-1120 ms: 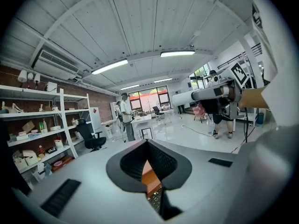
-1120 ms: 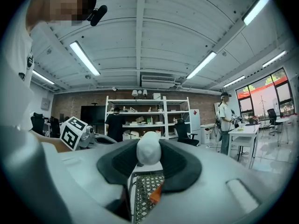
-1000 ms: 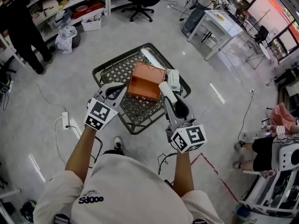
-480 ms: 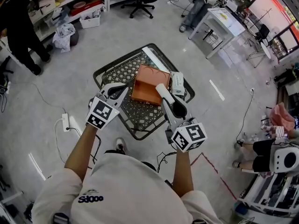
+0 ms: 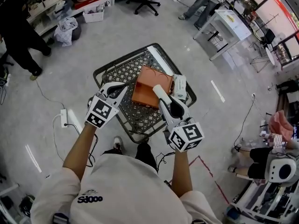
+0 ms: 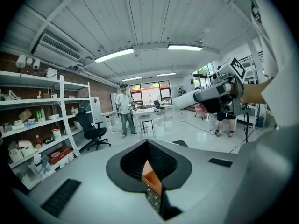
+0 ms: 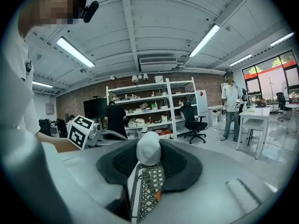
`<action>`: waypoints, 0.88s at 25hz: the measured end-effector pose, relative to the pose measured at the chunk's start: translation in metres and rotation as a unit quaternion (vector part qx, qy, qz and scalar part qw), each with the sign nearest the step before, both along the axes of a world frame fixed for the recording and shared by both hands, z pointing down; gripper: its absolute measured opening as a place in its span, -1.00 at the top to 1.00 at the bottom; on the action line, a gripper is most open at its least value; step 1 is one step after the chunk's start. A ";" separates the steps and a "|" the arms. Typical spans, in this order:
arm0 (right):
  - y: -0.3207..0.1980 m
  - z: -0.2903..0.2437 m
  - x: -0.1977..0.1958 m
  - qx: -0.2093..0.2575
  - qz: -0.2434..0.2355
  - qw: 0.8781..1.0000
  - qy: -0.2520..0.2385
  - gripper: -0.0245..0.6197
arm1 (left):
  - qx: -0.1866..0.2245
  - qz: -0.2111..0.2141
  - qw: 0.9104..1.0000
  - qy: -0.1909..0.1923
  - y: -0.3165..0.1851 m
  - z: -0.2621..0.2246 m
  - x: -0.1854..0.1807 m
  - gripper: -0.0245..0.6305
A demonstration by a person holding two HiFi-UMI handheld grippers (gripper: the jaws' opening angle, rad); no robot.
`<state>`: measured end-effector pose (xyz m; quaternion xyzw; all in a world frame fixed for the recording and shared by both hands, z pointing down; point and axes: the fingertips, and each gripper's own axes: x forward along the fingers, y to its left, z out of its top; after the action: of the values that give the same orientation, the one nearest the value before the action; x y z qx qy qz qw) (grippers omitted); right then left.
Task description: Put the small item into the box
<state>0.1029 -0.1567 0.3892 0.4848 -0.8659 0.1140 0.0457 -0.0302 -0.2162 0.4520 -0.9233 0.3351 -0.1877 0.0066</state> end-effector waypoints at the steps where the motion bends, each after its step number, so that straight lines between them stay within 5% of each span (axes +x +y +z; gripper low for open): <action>1: -0.005 0.003 0.001 -0.002 -0.007 1.000 0.000 0.49 | -0.003 -0.009 1.000 -0.003 -0.004 0.003 -0.001 0.92; 13: -0.069 0.061 0.017 -0.066 -0.102 0.993 0.010 0.49 | -0.039 -0.135 0.990 -0.023 -0.037 0.028 -0.014 0.92; 22: -0.099 0.114 0.010 -0.127 -0.146 0.981 0.014 0.49 | -0.092 -0.183 0.978 -0.027 -0.056 0.070 -0.015 0.92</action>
<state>0.1131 -0.2562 0.5034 0.3448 -0.9053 0.2079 0.1353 -0.0448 -0.2727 0.5222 -0.8376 0.4795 -0.2404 -0.1035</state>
